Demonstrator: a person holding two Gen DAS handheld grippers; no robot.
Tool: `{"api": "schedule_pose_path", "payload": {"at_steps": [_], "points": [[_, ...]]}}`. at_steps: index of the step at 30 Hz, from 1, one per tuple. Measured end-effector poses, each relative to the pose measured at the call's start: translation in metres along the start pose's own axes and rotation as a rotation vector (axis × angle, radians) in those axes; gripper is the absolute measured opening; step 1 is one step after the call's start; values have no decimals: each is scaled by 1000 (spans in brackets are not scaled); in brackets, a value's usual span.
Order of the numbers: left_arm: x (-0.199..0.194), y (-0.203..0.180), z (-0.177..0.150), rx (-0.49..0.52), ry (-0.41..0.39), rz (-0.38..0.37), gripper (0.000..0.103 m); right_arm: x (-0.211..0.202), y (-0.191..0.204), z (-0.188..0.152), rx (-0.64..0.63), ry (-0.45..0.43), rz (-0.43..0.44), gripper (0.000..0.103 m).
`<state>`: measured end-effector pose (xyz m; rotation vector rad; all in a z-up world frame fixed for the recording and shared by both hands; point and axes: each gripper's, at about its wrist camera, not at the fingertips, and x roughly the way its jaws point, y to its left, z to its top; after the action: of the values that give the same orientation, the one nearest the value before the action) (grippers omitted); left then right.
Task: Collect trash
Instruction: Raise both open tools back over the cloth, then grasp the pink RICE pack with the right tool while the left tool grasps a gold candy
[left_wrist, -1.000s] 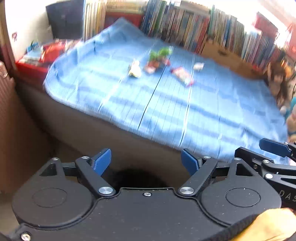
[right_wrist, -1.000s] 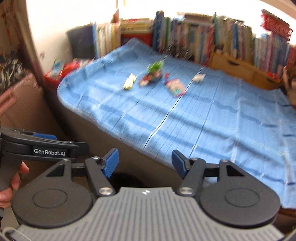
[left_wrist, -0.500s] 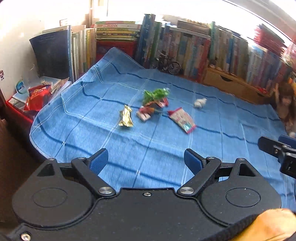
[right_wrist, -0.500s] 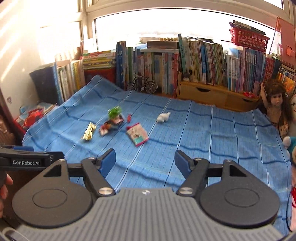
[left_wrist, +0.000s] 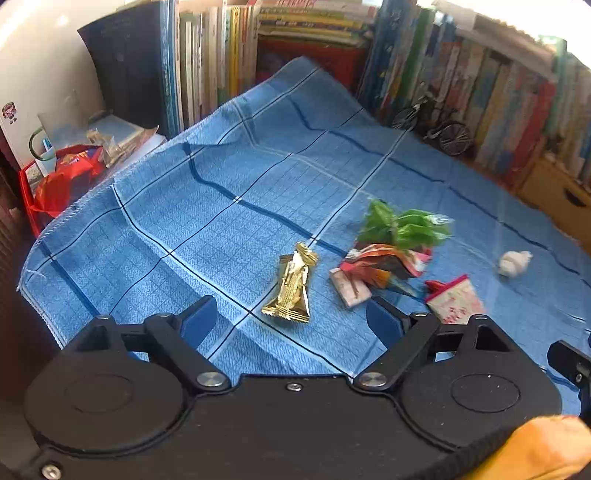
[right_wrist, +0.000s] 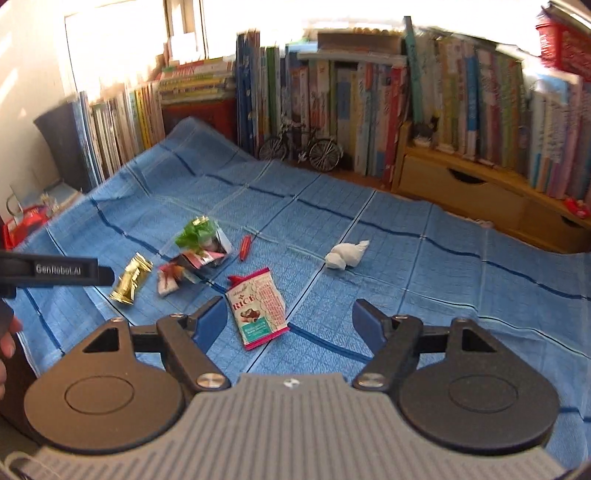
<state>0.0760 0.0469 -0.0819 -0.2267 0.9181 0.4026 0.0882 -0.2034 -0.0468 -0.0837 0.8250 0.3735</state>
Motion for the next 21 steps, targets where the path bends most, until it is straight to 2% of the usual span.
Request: {"api": "schedule_pose_path", "payload": {"at_steps": [9,13,17,19,21], "points": [[56,-12,11,13,56,61,86,81,-5,4,-4,107,70,85],[73,-13,13,18,73,80,86,99,1,7,-34,105,89,88],[81,-10,13,1,83,62,86,109,15,9,-113,93,107,88],[83,-10,13,-3,89,45,84,113,20,9,-144,87,114,88],[86,-10,14,-12,98,27,75,117,24,9,-161,91,118,88]]}}
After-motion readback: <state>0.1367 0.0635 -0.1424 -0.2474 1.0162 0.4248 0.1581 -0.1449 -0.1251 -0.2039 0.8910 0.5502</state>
